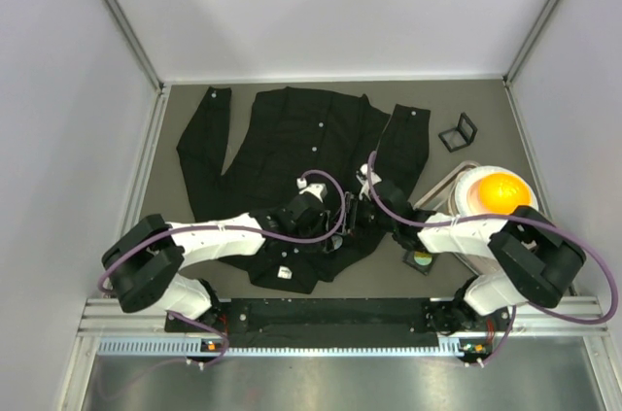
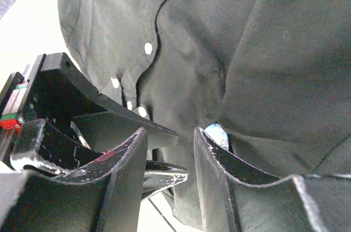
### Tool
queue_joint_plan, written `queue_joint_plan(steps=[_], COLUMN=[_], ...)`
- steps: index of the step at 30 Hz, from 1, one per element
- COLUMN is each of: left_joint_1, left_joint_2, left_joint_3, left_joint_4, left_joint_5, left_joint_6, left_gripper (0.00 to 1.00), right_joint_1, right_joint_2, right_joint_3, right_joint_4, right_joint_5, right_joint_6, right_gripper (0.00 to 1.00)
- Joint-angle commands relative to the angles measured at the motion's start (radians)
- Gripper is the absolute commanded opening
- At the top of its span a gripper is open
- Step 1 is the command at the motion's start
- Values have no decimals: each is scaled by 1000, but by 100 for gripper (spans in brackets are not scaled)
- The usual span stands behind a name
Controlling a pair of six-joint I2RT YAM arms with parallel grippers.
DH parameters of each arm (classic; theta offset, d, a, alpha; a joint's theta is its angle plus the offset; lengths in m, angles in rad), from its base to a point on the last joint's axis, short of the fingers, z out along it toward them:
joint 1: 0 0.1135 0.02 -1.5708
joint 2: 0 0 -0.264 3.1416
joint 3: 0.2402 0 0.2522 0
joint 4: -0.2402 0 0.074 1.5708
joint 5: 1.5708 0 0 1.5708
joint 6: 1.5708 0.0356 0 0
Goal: Remove the brooch from the garment
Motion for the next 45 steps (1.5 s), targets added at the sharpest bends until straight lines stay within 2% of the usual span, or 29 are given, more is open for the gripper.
queue_joint_plan(steps=[1,5,10,15,27,32,36,41,45], left_joint_1=[-30,-61,-87,-92,-92,-105,-128,-138,-138], left_joint_2=[28,62,117,180,194,174,183,217,210], left_joint_3=[56,89,159,216,201,193,224,225,221], left_joint_4=[101,76,56,-8,-47,-64,-122,-122,-120], left_joint_5=[25,-55,-79,-134,-156,-197,-246,-228,-239], left_joint_6=[86,164,215,202,166,174,183,180,169], left_gripper=[46,51,58,56,52,57,57,50,35], right_joint_1=[-1,-46,-107,-116,-95,-66,-66,-64,-66], right_joint_2=[-76,-160,-302,-363,-332,-292,-274,-283,-286], right_joint_3=[20,2,-69,-79,-98,-96,-106,-95,-96], right_joint_4=[-49,-224,-281,-319,-287,-261,-224,-238,-246], right_joint_5=[-10,63,60,44,20,28,14,30,34], right_joint_6=[-4,0,-21,-32,-33,-32,-18,-24,-29], right_gripper=[40,40,40,40,40,40,40,40,40])
